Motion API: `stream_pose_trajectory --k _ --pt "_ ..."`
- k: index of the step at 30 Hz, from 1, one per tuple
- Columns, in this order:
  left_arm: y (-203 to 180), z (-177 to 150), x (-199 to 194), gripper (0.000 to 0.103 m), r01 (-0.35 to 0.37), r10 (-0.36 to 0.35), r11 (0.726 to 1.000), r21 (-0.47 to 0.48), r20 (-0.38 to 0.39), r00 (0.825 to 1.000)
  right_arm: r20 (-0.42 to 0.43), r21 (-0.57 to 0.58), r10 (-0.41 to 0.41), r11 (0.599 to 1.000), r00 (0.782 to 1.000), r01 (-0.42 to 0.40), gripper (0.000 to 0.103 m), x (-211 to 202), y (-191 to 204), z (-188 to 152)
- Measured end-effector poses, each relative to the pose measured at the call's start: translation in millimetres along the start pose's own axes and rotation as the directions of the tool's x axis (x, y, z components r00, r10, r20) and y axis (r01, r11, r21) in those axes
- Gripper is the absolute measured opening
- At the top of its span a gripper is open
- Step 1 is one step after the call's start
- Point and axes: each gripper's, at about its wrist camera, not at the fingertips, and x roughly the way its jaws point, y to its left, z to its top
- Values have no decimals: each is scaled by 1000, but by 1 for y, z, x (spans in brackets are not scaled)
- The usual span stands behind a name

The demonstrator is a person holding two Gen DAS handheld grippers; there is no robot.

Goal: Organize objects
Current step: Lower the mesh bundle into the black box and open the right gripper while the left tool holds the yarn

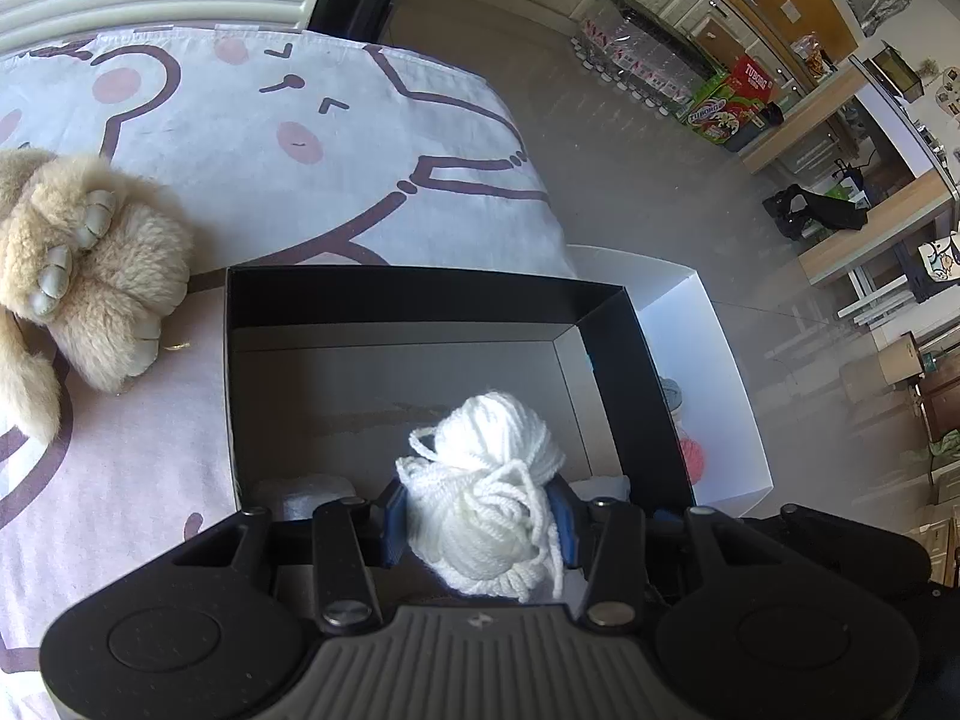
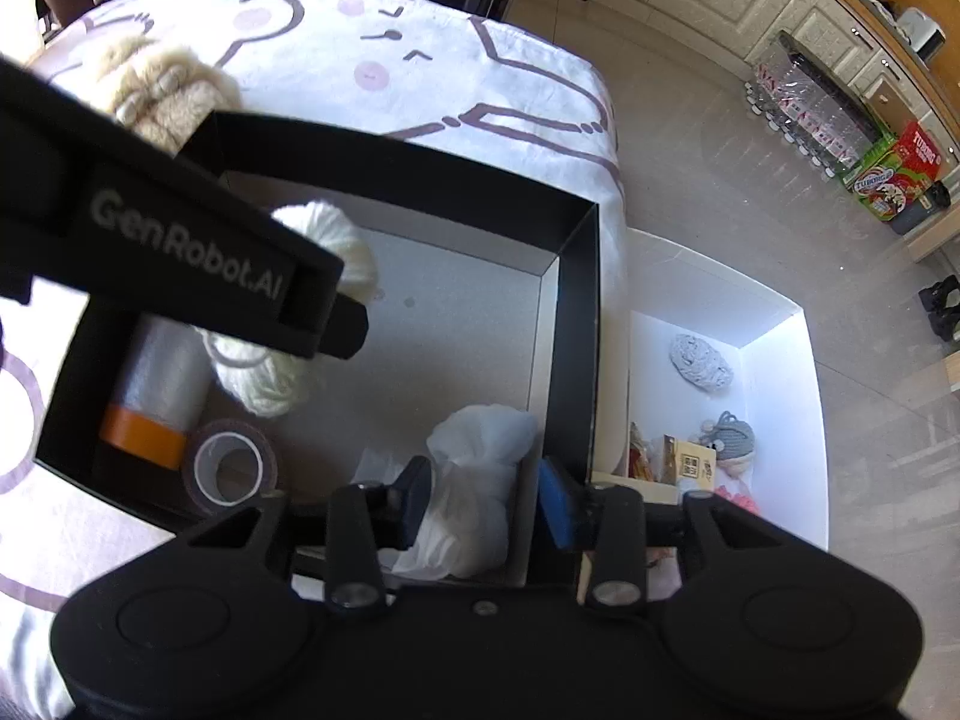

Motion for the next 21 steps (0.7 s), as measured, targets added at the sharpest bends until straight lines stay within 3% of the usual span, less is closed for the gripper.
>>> stream_pose_trajectory --k 5,7,10,13,16,19,21 --pt "0 0 -1 46 2 -2 1000 -6 3 1000 54 115 44 992 998 -50 39 -15 -19 3" --pt "0 0 -2 46 2 -2 1000 -9 7 1000 73 204 111 971 991 -124 25 -19 -29 5" --pt "1 0 -3 46 6 -5 1000 -17 10 1000 100 317 240 912 966 -260 17 -18 -40 4" --pt "3 0 -4 46 15 -15 999 -32 8 1000 51 356 316 880 947 -313 8 -5 -36 4" --pt "5 0 -3 46 34 -34 998 -58 -2 999 -21 348 303 896 953 -277 7 4 -26 0" --pt "4 -2 0 46 47 -48 996 -75 -12 999 -68 321 199 932 978 -167 4 9 -24 -6" --pt "2 -3 2 46 51 -52 996 -78 -20 998 -48 345 225 918 973 -195 4 6 -29 -9"
